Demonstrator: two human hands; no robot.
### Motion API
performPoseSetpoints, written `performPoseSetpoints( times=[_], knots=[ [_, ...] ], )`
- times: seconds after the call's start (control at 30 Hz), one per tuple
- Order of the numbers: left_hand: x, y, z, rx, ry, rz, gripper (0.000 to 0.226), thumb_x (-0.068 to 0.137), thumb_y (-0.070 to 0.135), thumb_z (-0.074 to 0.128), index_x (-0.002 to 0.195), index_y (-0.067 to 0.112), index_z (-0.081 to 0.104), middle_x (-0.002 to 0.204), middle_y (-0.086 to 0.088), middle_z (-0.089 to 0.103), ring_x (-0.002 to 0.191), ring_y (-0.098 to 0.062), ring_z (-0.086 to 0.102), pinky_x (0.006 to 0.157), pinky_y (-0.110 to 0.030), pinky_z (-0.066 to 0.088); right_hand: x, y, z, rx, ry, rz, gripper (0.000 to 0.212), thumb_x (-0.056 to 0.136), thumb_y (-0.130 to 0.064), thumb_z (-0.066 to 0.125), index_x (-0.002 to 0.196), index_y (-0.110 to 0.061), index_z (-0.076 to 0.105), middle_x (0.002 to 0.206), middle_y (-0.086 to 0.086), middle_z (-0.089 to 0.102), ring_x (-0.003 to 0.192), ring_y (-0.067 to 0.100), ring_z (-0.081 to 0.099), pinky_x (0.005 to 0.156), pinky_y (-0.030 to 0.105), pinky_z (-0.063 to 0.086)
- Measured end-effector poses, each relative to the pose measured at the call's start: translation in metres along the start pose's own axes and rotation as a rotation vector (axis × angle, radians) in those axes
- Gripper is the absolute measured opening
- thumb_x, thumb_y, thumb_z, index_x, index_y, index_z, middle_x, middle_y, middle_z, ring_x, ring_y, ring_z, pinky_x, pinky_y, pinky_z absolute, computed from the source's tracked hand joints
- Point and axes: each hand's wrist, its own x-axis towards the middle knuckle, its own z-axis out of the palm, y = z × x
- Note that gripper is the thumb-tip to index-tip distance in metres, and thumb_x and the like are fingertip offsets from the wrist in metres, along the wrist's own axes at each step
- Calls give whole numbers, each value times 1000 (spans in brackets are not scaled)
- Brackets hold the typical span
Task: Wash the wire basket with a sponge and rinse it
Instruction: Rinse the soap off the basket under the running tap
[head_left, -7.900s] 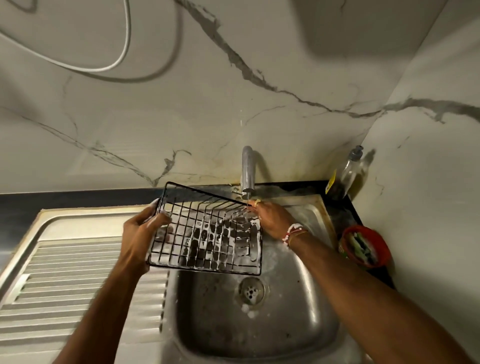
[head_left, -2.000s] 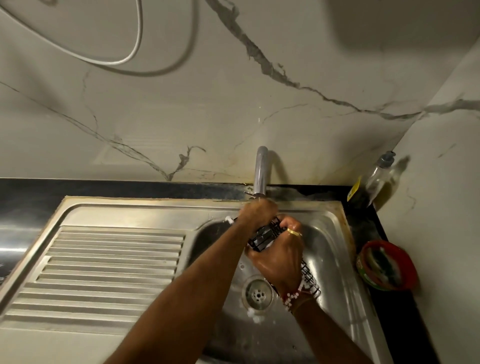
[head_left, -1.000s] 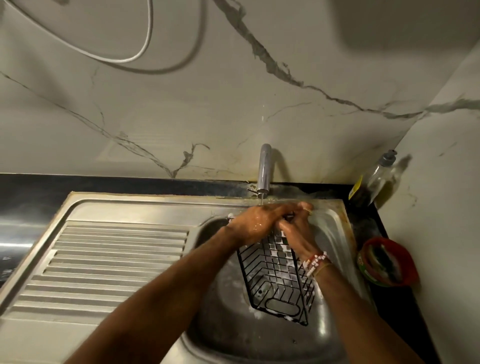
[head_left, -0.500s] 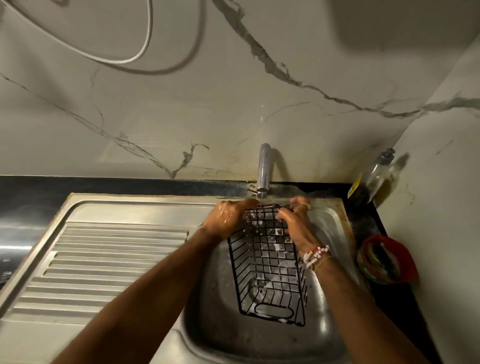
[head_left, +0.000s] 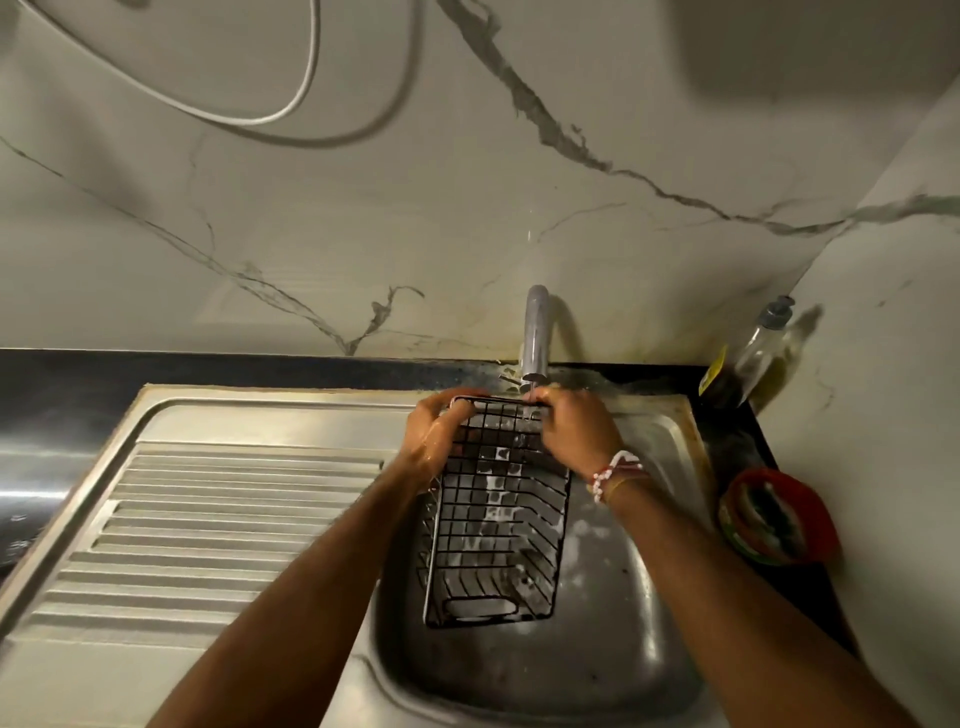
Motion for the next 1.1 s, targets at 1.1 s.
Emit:
performPoseSetpoints(
  times=[1.1],
  knots=[
    [-75,-52,-4,307,276,507,59,70,23,61,128,33,59,130,7,41,124,-6,46,100,-39,53,9,1,25,708,-321,334,40,82,10,59,103,-20,73,104,1,72,100,14,66,89,34,54]
  ],
)
